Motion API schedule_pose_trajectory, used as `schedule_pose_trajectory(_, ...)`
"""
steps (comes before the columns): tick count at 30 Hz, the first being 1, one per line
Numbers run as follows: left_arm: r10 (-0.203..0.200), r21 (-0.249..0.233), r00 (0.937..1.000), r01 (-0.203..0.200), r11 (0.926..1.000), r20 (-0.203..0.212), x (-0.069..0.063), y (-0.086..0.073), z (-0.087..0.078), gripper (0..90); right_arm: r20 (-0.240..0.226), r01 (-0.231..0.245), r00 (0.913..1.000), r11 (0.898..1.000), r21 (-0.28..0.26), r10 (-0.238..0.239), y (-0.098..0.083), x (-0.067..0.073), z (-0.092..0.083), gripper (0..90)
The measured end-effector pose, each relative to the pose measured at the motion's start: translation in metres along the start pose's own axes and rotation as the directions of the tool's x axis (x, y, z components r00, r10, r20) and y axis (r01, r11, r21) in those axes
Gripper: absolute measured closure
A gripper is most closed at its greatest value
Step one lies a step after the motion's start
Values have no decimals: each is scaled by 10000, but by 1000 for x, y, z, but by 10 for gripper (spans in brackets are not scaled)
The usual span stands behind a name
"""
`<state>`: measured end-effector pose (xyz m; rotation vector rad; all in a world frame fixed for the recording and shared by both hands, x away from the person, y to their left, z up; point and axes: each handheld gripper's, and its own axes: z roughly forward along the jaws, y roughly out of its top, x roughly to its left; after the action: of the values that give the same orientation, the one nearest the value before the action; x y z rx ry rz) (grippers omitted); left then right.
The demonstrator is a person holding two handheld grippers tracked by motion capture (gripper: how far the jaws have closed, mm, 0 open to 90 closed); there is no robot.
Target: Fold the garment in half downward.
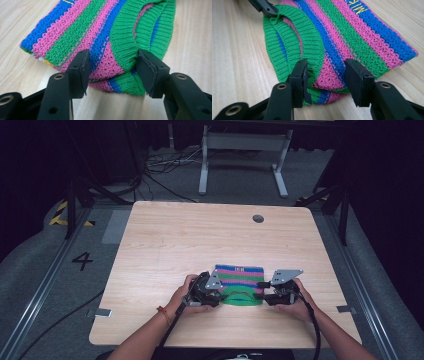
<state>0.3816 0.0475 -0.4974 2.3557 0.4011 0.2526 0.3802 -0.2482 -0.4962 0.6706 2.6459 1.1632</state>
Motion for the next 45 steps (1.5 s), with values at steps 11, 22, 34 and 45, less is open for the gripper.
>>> schedule_pose_trajectory(11, 72, 241, 9997, -66, 9997, -242, 2, 8, 2, 430, 322, 233, 9992, 9993, 295, -243, 6, -3, -1, 477)
schedule_pose_trajectory(22, 125, 465, 9984, -99, 9989, -552, 2, 10, -12, 330, 405, 454, 9980, 9972, 602, -479, 13, 2, -8, 329)
schedule_pose_trajectory(34, 313, 1094, 9943, -201, 9938, -1020, 7, 1, -34, 260, 902, 591, 9937, 9947, 837, -666, 13, 3, -29, 283)
schedule_pose_trajectory(45, 192, 1504, 9894, 28, 9886, -1442, 14, -16, -65, 248, 1454, 627, 9861, 9907, 1205, -800, 1, 2, -49, 268)
